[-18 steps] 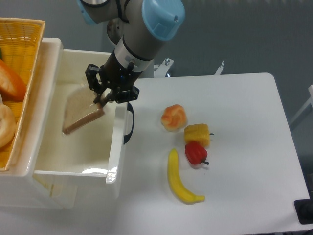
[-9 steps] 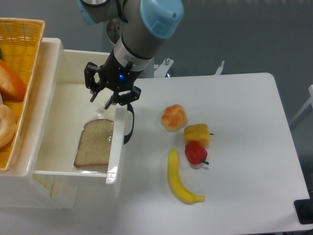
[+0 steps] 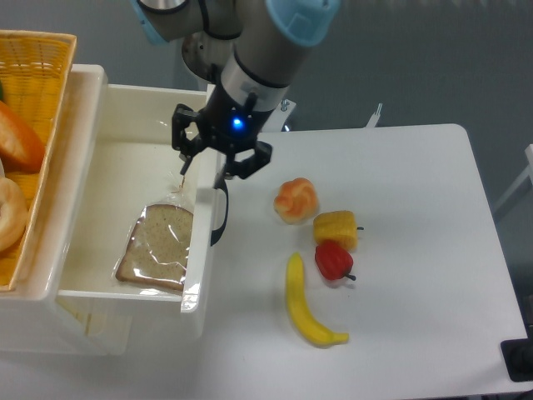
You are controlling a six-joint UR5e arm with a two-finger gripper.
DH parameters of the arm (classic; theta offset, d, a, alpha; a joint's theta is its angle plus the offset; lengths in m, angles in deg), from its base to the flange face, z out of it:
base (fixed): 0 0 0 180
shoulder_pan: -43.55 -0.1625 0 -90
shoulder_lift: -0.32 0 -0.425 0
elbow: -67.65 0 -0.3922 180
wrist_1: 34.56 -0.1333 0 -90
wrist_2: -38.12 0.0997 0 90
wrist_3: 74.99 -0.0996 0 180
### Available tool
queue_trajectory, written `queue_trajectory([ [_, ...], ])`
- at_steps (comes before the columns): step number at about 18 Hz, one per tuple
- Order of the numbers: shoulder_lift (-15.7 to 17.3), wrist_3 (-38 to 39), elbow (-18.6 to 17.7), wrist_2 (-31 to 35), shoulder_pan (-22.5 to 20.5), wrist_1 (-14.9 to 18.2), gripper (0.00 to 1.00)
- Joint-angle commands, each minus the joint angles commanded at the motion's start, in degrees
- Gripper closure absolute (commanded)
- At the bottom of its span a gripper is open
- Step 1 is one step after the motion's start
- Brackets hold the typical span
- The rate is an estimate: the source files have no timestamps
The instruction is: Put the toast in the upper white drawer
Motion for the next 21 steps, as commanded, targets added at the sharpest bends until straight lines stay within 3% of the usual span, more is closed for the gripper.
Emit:
queue_trajectory([
  [2, -0.1, 0.1, 0.0, 0.1, -1.0, 0.1, 0.02],
  [3, -0.1, 0.1, -0.2, 0.2, -1.1, 0.0, 0.00],
  [7, -0.6, -0.4, -0.1, 2.1, -2.8, -1.6, 0.00],
  [11, -1.0, -4.4, -0.3, 6.7, -2.9, -8.0, 0.00],
  [17, -1.1, -18.0, -2.5, 21.2, -3.1, -8.7, 0.00],
  [21, -1.1, -19.8, -3.1, 23.4, -3.6, -8.8, 0.00],
])
